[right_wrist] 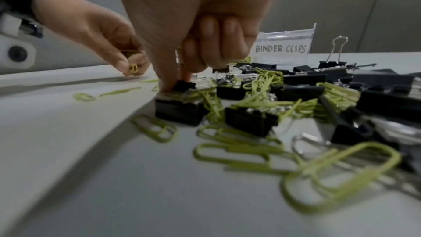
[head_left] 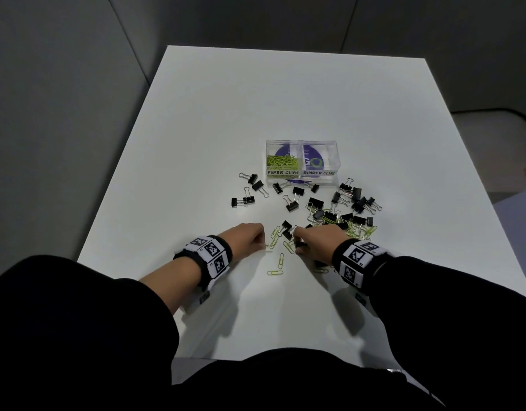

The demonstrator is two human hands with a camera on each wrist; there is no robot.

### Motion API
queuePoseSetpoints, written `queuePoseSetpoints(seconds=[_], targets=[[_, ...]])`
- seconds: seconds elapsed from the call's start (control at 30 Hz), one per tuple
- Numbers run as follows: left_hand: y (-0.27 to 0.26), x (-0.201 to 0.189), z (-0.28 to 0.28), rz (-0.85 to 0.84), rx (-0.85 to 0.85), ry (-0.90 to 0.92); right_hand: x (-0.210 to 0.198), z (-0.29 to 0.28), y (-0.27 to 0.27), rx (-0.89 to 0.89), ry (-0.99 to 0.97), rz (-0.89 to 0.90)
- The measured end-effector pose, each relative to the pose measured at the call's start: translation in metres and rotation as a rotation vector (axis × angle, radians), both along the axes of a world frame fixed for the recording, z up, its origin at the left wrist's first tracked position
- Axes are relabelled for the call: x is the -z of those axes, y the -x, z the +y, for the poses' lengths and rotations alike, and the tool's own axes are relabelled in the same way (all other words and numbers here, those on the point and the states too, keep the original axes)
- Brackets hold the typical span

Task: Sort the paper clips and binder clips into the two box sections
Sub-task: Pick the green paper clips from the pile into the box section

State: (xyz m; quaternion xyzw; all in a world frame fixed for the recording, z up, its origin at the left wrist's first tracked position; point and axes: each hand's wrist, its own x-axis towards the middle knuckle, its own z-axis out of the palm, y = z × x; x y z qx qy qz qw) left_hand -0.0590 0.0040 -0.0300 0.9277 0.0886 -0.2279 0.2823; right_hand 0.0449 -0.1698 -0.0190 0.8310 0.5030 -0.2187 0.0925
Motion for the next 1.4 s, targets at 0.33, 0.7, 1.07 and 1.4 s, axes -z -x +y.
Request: queuePoseSetpoints(seconds=[0.33,0.7,1.07,1.4], targets=[[-0.01,-0.001,0.013,0.009,-0.12,0.055,-0.009,0.024,-0.034,0.093,-0.093,-0.02],[-0.031,0.004,-0.007,-0.009,-0.031,-0.131,-0.005,0.039,-0.031,-0.077,0.026,0.076],[-0.037,0.004,0.008,-0.013,-0.108,-0.132,-0.004,0.032,-0.043,0.041,-0.088,-0.001],[-0.047,-0.006,0.005,0.041,-0.01,-0.177,0.001,0.028,-0.027,0.081,-0.02,-0.004]])
